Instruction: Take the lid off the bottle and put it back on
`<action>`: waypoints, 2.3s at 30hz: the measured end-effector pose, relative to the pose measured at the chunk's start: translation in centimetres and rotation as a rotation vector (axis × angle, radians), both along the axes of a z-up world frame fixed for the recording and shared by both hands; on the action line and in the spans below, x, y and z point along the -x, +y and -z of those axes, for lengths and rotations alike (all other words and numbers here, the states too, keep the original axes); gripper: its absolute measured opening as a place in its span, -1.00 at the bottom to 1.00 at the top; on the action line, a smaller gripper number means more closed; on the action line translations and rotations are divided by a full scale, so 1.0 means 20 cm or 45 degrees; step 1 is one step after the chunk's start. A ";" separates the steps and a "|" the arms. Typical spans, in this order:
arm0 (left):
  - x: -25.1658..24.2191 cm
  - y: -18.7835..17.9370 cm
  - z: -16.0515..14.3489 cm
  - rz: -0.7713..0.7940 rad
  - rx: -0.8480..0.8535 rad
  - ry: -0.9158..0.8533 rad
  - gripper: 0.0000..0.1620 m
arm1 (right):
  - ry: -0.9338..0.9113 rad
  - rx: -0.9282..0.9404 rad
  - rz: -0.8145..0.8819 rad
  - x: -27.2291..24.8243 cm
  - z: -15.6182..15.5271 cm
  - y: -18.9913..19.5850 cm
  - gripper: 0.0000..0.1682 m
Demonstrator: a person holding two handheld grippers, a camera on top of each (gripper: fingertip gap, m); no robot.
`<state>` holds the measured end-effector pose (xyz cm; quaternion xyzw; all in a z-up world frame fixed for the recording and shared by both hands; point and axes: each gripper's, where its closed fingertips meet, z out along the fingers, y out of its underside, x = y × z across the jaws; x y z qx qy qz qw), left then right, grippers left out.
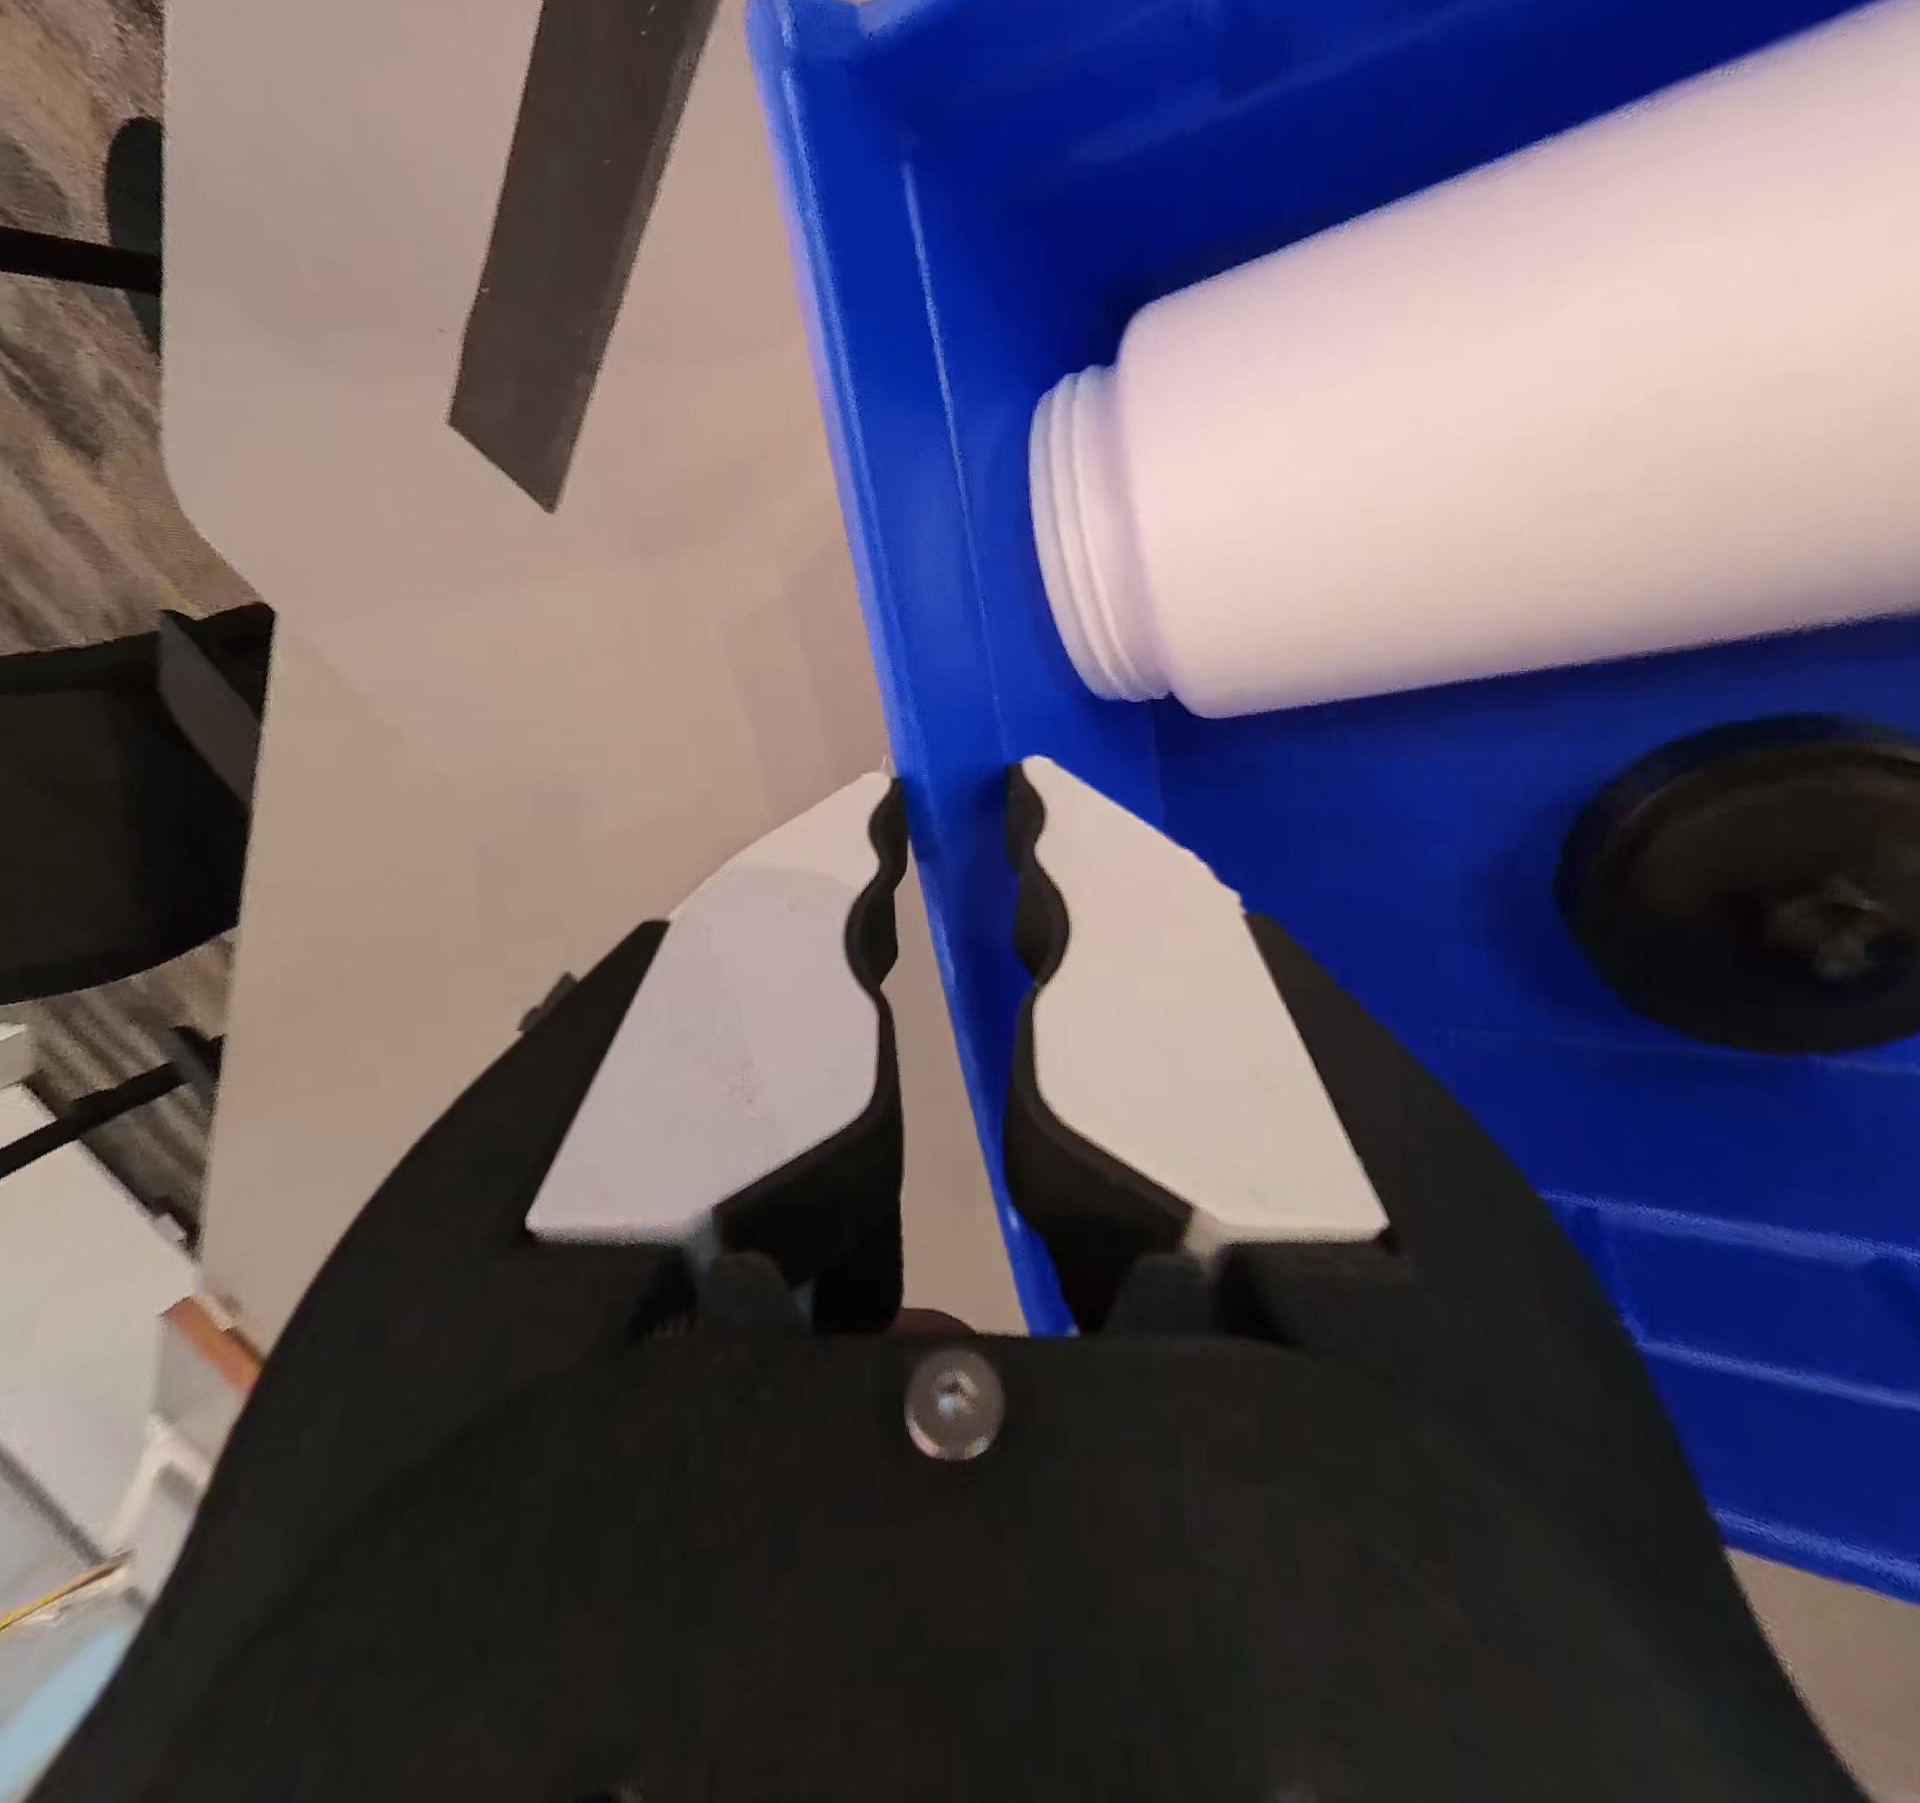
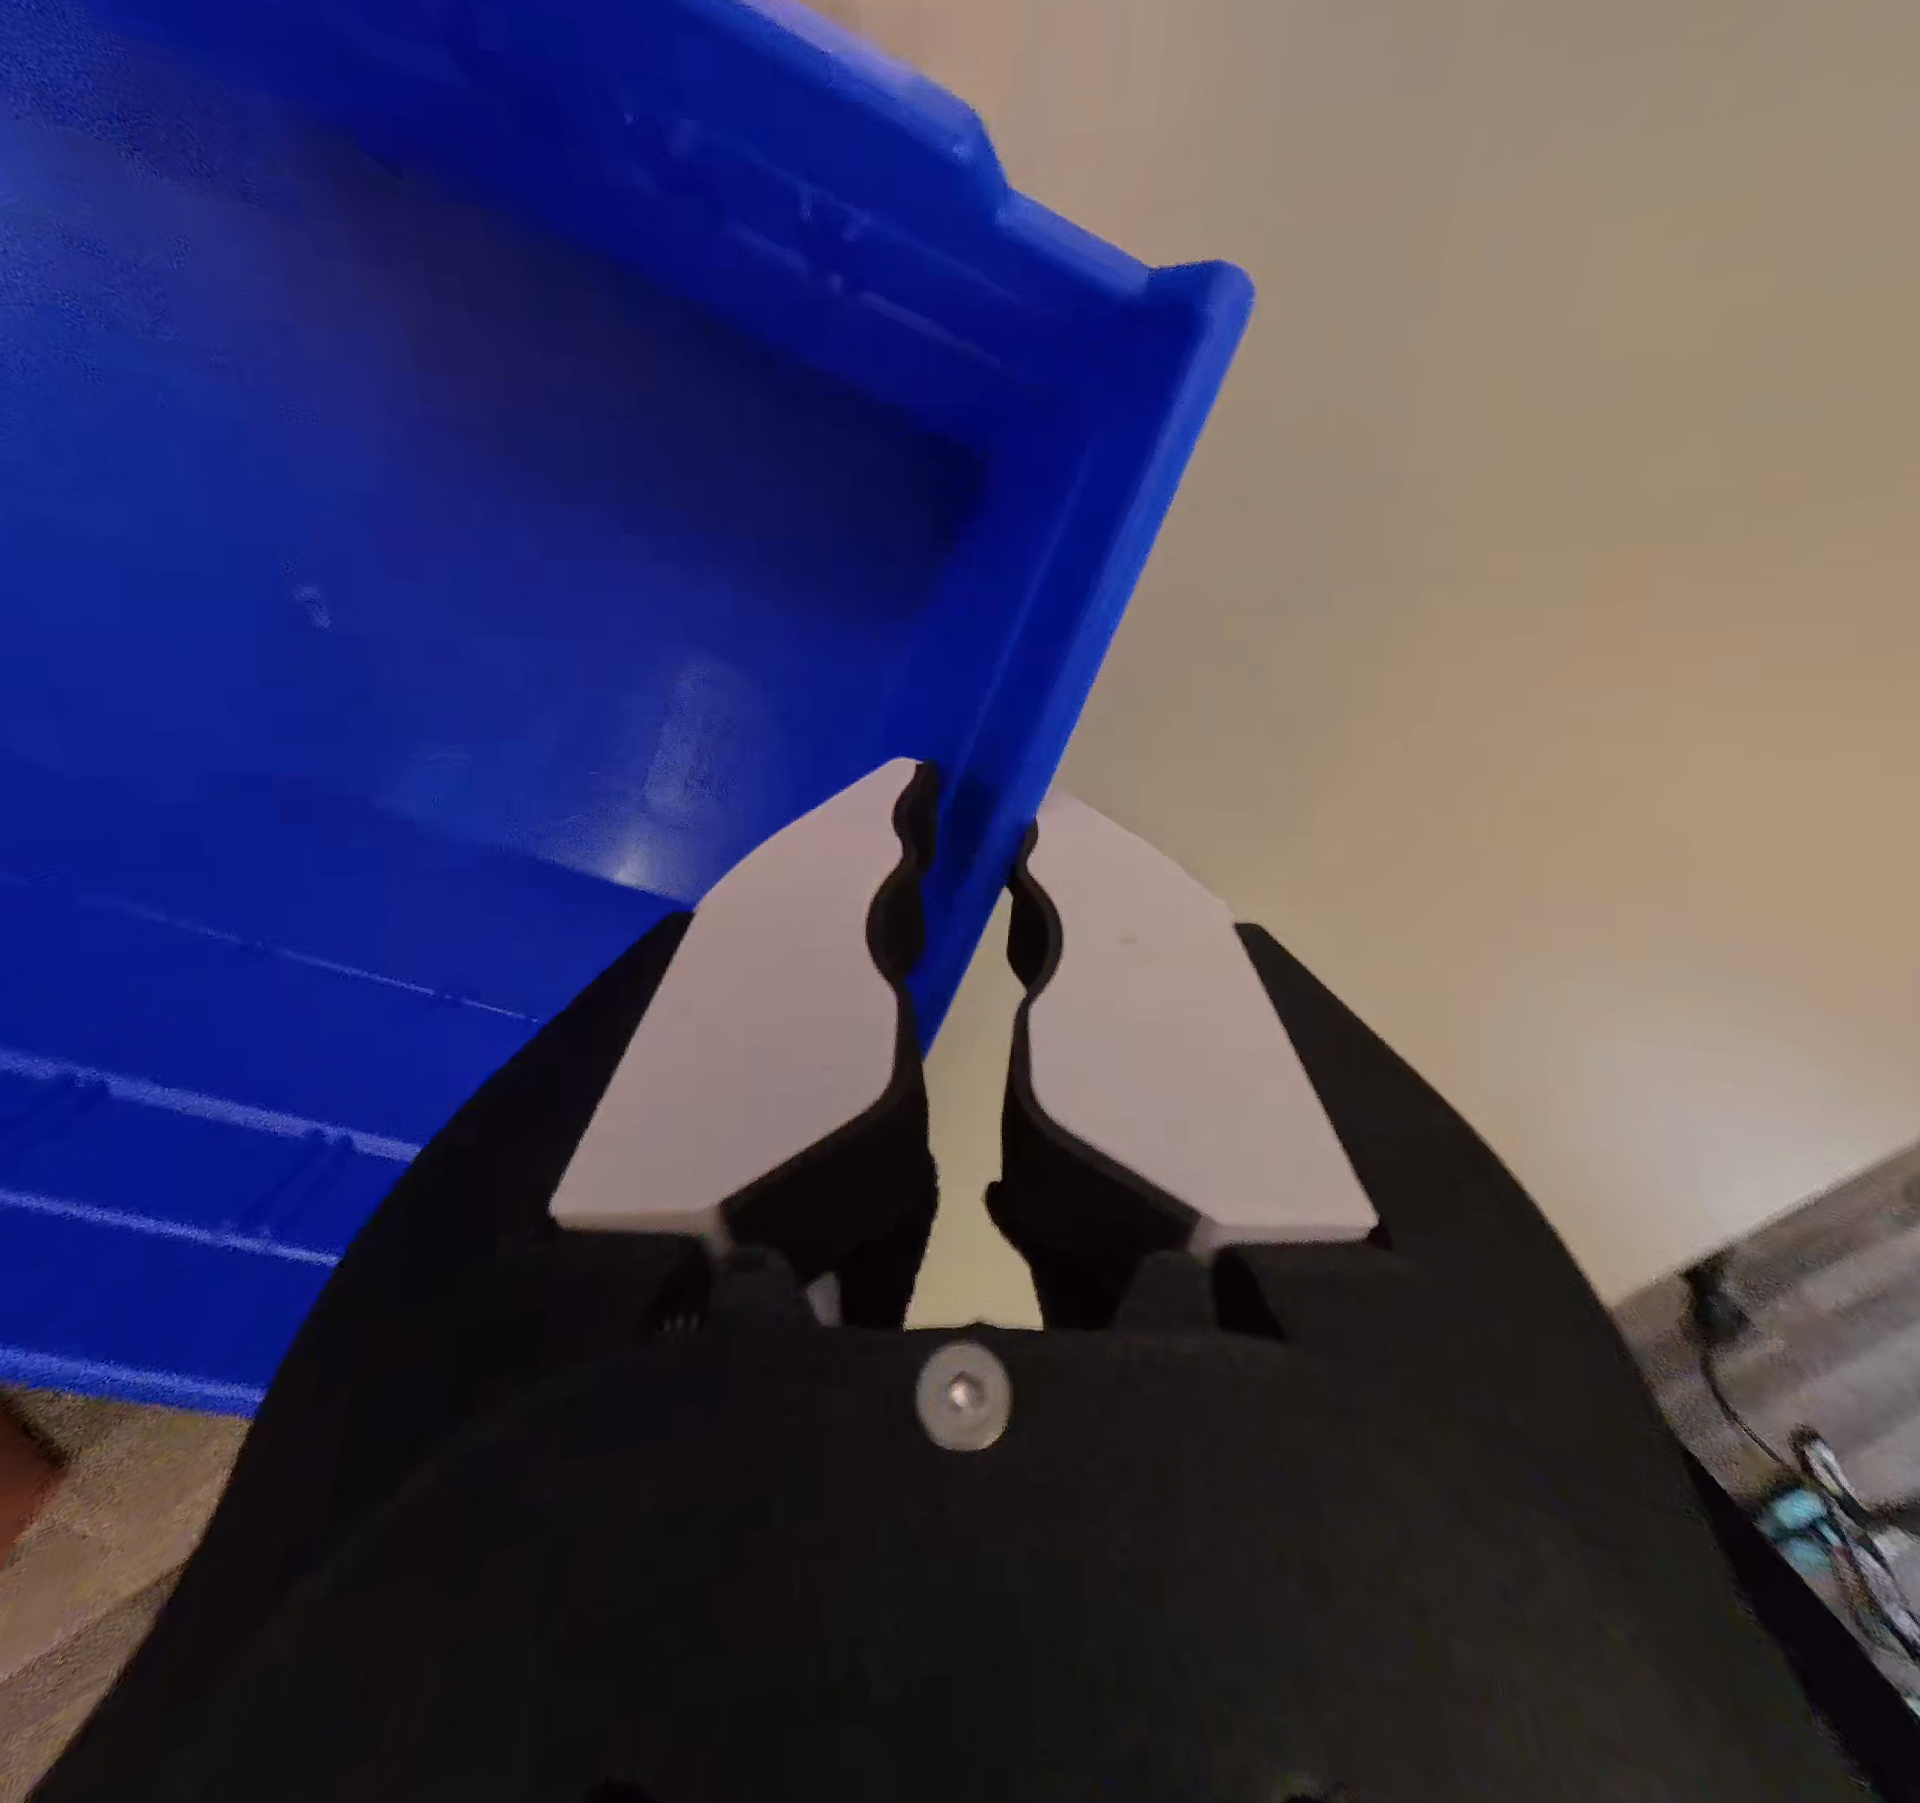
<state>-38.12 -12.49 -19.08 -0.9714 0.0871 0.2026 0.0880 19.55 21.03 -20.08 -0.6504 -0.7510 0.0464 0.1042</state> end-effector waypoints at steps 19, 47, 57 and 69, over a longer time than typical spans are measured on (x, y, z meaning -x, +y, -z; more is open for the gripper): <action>0.45 0.53 0.01 0.090 0.003 0.264 -0.65 | -0.250 -0.548 -0.092 0.72 0.01 1.12 -0.63; 0.66 0.77 0.02 0.136 -0.125 0.359 -0.59 | -0.145 -0.700 -0.099 1.14 0.03 1.47 -0.53; 0.69 0.89 0.01 0.329 -0.131 0.399 -0.59 | -0.146 -0.717 -0.123 1.17 0.03 1.49 -0.53; 0.70 1.00 0.02 0.394 -0.131 0.459 -0.52 | -0.136 -0.743 -0.106 1.20 0.03 1.50 -0.51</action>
